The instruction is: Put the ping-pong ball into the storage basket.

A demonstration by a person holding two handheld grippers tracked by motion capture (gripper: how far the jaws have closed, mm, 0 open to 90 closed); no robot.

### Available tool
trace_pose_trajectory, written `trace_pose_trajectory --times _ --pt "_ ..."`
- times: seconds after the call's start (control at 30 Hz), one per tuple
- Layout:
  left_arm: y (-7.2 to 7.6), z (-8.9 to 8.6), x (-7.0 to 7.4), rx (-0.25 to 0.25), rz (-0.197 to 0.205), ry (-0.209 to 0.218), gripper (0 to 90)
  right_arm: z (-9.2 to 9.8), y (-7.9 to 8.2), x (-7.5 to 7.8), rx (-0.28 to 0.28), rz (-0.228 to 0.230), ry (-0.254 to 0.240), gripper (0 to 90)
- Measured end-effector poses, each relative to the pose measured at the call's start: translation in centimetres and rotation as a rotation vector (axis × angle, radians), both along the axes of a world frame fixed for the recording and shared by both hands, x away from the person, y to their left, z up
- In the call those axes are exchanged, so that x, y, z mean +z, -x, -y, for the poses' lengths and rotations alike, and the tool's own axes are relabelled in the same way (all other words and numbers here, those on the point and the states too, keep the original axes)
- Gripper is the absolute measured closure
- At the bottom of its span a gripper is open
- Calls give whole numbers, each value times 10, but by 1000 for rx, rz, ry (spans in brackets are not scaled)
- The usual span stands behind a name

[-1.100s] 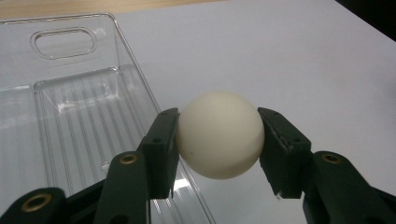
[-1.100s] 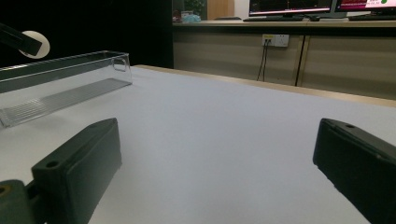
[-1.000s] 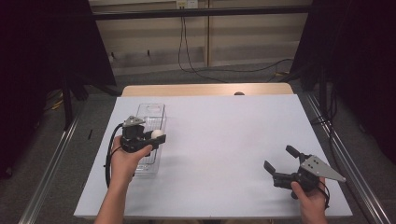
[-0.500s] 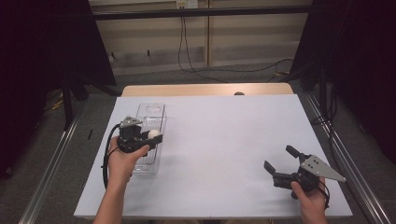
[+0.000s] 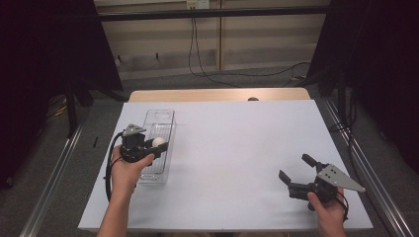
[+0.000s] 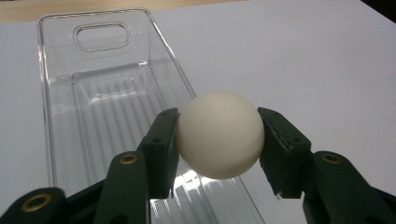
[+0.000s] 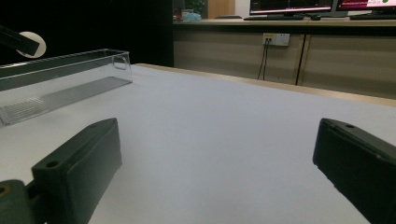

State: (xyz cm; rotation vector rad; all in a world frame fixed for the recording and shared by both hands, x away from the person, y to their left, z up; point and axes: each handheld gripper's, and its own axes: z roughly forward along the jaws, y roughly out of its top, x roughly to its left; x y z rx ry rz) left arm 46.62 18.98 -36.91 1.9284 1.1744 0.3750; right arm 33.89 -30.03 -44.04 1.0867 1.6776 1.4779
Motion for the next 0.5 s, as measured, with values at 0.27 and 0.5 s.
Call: trace_pose_trajectory --times 0.27,0.5 --pt "0 -3 -2 8 4 1 511 0 0 0 4 -2 3 7" --pt "-1 -7 -5 33 7 -10 511 0 0 0 6 -4 1 7"
